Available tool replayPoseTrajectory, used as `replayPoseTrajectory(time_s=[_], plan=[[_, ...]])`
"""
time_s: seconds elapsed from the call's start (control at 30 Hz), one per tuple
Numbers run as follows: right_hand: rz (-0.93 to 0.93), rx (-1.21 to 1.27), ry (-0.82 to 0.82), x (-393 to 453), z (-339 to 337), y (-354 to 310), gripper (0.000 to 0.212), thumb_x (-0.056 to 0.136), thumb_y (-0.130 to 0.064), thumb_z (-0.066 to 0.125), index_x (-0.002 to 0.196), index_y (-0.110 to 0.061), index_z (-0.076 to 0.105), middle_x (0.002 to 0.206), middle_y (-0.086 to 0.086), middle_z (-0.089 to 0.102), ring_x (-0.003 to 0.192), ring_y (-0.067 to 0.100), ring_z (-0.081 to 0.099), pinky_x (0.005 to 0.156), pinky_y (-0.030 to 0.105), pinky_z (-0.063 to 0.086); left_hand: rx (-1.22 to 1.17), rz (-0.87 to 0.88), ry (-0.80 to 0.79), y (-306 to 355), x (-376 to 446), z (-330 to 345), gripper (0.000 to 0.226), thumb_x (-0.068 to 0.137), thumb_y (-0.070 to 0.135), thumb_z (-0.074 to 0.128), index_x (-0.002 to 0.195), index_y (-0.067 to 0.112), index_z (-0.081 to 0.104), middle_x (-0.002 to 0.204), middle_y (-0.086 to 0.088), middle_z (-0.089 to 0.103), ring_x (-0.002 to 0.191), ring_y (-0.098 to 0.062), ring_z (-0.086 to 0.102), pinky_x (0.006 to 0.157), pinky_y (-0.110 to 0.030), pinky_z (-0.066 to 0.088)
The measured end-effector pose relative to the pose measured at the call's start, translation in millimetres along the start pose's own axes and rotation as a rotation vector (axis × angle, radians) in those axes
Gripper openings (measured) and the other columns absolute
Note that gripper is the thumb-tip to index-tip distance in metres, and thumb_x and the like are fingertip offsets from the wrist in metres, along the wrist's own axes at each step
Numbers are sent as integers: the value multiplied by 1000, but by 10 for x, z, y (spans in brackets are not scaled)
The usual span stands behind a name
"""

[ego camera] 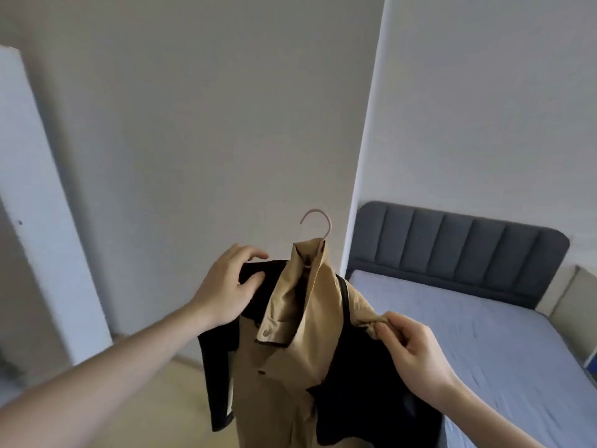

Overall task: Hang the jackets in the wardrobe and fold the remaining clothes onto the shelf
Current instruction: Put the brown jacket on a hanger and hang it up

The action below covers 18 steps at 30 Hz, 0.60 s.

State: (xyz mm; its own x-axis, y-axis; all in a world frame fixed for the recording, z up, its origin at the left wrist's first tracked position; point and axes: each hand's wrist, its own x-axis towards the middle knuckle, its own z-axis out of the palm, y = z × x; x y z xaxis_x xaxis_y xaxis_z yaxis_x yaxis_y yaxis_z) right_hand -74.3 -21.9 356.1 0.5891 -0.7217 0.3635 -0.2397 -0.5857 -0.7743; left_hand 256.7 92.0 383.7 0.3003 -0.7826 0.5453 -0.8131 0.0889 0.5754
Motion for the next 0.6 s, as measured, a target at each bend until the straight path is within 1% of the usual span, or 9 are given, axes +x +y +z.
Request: replayPoseTrajectory(time_s=[0.07, 0.13, 0.17, 0.23, 0.3, 0.4, 0.5, 0.6], plan=[[-42, 23, -29, 89, 226, -78, 29, 101, -18, 59, 73, -12, 62, 65, 8, 58, 59, 10, 50, 57, 28, 40, 37, -20, 44, -38, -261, -190, 20, 96, 23, 62, 113, 33, 63, 113, 24, 57, 115, 0, 53, 97, -16, 39], [-83, 54, -53, 191, 489, -200, 28, 101, -16, 60, 73, -17, 64, 64, 0, 61, 60, 8, 54, 56, 20, 40, 46, -58, 43, -51, -495, -384, 17, 96, 32, 56, 110, 34, 65, 110, 24, 59, 113, -2, 55, 96, -17, 40], [-100, 66, -68, 247, 630, -276, 29, 100, -16, 60, 71, -18, 63, 63, -3, 61, 59, 8, 53, 55, 19, 39, 40, -84, 32, -65, -602, -474, 17, 96, 36, 51, 106, 36, 65, 107, 23, 60, 110, -4, 57, 92, -18, 42], [-136, 78, -109, 369, 922, -437, 32, 100, -16, 61, 68, -21, 60, 61, -5, 58, 58, 7, 50, 54, 17, 36, 25, -132, -40, -129, -782, -652, 19, 95, 37, 44, 91, 36, 62, 95, 18, 62, 96, -7, 60, 81, -21, 44], [-170, 90, -148, 494, 1232, -583, 32, 99, -15, 61, 68, -20, 58, 60, -5, 56, 57, 6, 49, 54, 18, 35, 43, -174, -129, -238, -914, -856, 21, 94, 37, 41, 84, 39, 60, 89, 16, 62, 85, -8, 62, 73, -20, 45], [-184, 116, -191, 682, 1721, -767, 28, 99, -17, 62, 71, -15, 61, 62, 3, 57, 57, 5, 47, 56, 24, 37, 97, -265, -139, -523, -1033, -1306, 18, 91, 36, 45, 87, 40, 62, 91, 17, 65, 85, -7, 63, 73, -20, 49], [-186, 145, -205, 874, 2212, -943, 25, 98, -17, 62, 74, -16, 65, 63, -1, 60, 57, 4, 49, 55, 20, 38, 166, -377, -90, -913, -1140, -1882, 19, 85, 34, 49, 87, 41, 66, 93, 22, 68, 87, -3, 65, 73, -19, 50], [-202, 156, -223, 1049, 2743, -1174, 24, 98, -18, 62, 75, -16, 66, 65, -1, 62, 60, 6, 53, 57, 20, 40, 204, -512, 3, -1402, -1302, -2488, 21, 93, 24, 60, 89, 42, 70, 94, 22, 72, 90, 2, 66, 81, -18, 51]])
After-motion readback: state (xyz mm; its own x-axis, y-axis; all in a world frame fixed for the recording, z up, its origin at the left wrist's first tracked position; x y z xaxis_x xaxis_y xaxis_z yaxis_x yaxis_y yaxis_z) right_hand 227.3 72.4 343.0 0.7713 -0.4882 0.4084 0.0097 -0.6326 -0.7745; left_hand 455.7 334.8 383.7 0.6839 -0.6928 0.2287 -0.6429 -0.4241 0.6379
